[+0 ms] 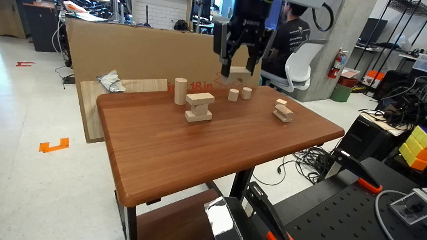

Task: Put the rectangular block on the built tower

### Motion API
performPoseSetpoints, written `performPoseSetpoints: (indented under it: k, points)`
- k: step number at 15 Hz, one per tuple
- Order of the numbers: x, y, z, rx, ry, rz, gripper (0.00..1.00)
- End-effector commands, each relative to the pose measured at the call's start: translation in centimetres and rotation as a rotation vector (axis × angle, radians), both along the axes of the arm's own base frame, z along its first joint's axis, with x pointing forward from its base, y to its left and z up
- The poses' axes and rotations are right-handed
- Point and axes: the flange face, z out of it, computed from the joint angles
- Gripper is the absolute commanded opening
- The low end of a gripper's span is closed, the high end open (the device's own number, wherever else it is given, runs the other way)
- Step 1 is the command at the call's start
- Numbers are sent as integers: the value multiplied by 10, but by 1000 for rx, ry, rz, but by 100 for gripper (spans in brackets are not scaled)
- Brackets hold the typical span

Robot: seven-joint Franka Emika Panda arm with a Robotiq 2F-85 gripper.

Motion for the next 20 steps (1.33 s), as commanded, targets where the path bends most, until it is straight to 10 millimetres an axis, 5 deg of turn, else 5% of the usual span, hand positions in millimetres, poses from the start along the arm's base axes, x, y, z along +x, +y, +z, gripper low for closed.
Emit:
performPoseSetpoints:
  k: [1, 6, 20]
  points:
    - [3, 24, 30, 13, -14, 5, 43]
    - [9, 47, 28, 15, -3, 27, 43]
    - [30, 69, -4, -13, 96, -37, 43]
